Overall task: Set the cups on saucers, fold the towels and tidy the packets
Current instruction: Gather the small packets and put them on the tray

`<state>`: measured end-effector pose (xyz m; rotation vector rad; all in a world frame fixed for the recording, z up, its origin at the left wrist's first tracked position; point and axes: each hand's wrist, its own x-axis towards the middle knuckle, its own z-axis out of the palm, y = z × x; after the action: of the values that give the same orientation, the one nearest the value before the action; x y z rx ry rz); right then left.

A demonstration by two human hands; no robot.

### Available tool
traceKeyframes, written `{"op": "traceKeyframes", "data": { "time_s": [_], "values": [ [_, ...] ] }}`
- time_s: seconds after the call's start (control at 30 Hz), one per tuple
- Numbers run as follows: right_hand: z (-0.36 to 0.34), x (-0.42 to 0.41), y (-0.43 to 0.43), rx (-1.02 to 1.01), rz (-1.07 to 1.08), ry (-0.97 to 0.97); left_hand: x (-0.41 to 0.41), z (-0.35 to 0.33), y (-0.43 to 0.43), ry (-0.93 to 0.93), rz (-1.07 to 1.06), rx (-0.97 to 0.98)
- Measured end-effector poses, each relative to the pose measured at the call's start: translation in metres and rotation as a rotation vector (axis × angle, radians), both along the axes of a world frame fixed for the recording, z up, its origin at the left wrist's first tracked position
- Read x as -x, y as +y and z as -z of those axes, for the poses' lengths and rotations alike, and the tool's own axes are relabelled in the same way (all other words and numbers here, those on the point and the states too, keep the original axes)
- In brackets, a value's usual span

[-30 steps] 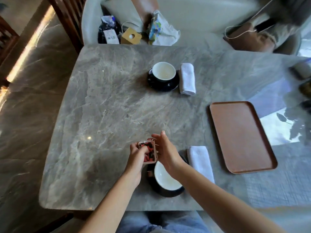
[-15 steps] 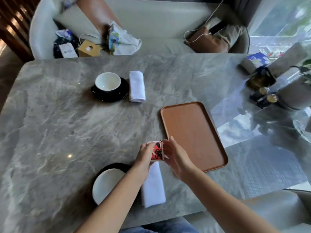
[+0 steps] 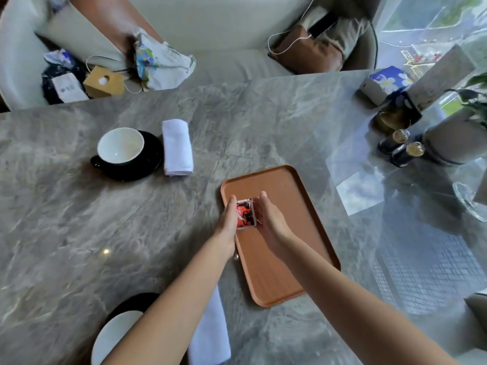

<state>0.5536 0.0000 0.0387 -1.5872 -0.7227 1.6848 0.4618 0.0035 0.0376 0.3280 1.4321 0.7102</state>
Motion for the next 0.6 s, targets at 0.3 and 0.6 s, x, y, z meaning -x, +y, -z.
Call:
{"op": "traceKeyframes", "data": {
  "time_s": [0.3,0.6],
  "values": [
    [0.026,0.006,0.049,0.011,-0.014,-0.045,0.001,0.015,0.053,0.002,-0.068,0.066],
    [0.036,0.006,0.062,-0.120,-0.026,-0.156,0.006,0.032,0.069,-0.093,-0.049,0.043]
  ]
}}
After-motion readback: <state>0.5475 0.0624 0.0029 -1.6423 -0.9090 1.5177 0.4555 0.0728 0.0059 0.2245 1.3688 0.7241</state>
